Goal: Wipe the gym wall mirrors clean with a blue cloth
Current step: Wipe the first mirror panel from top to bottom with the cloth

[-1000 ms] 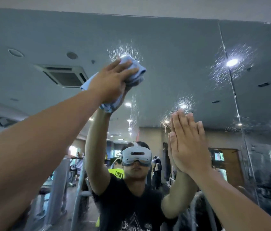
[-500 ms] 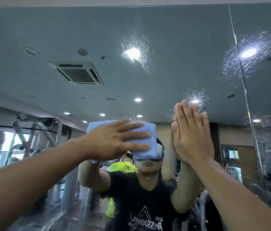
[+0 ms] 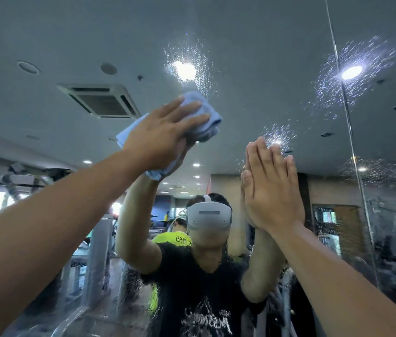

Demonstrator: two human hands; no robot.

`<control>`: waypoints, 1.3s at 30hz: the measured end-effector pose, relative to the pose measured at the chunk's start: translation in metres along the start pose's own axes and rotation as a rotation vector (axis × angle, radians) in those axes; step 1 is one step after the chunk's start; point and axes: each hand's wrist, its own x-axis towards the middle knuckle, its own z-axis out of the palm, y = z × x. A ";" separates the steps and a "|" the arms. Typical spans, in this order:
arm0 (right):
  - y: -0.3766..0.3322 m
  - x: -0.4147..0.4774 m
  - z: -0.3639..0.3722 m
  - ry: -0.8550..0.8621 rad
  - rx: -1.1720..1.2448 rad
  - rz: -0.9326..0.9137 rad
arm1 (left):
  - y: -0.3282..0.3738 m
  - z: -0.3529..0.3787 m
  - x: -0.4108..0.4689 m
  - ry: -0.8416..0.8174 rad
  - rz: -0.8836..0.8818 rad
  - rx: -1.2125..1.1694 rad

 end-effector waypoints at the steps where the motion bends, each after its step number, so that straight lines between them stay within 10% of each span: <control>1: 0.000 0.000 -0.001 -0.014 0.006 0.000 | 0.010 0.000 -0.012 -0.003 0.025 -0.002; 10: -0.001 0.001 -0.010 -0.091 0.048 0.000 | 0.075 -0.018 -0.130 -0.231 0.496 -0.092; 22: 0.001 0.002 -0.009 -0.071 0.038 -0.015 | 0.013 0.003 -0.001 -0.089 0.019 0.020; 33: 0.001 0.002 -0.007 -0.082 0.017 -0.014 | 0.089 -0.016 -0.119 -0.275 0.605 -0.112; 39: -0.001 0.001 -0.008 -0.066 0.046 -0.006 | 0.031 -0.003 -0.049 -0.118 0.352 -0.043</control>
